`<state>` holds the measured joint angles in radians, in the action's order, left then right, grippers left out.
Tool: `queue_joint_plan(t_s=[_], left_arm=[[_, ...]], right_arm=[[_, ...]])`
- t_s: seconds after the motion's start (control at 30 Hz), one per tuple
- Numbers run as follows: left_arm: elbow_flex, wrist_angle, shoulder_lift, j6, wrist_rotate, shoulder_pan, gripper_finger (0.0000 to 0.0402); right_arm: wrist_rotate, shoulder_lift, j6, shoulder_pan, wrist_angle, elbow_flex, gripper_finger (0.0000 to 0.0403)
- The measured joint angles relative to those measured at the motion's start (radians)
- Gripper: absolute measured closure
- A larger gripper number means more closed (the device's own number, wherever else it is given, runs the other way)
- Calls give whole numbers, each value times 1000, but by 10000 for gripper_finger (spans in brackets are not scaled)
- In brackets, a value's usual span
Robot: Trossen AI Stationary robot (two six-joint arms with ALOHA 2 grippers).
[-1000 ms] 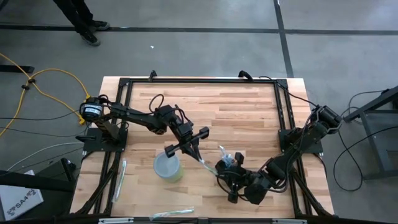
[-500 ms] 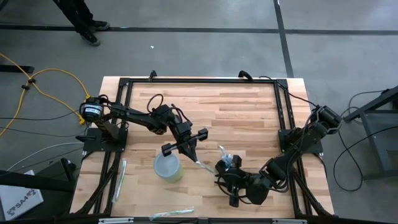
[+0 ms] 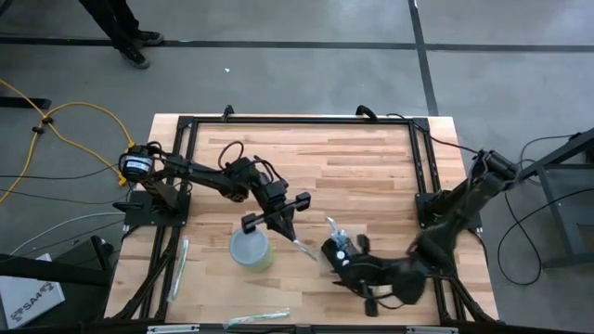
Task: Pick & Place toothbrushing station
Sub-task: Put the right green toothbrush into the black mesh organizer
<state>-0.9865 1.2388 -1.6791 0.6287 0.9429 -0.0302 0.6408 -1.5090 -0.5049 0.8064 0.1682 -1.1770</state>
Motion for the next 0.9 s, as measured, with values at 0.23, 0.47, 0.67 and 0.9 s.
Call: queue_joint_plan(t_s=[0.23,0.47,0.67,0.9], left_arm=[[-9,-85,0,-60,-115,-29,402],[-123,-426,0,-249,-235,-81,401],[-241,-711,0,-381,-417,-137,401],[-287,-812,0,-494,-630,-245,401]], right_arm=[[285,92,-107,119,217,0,310],[427,104,-499,182,562,0,312],[398,103,-693,189,718,0,312],[402,103,-913,222,919,0,312]])
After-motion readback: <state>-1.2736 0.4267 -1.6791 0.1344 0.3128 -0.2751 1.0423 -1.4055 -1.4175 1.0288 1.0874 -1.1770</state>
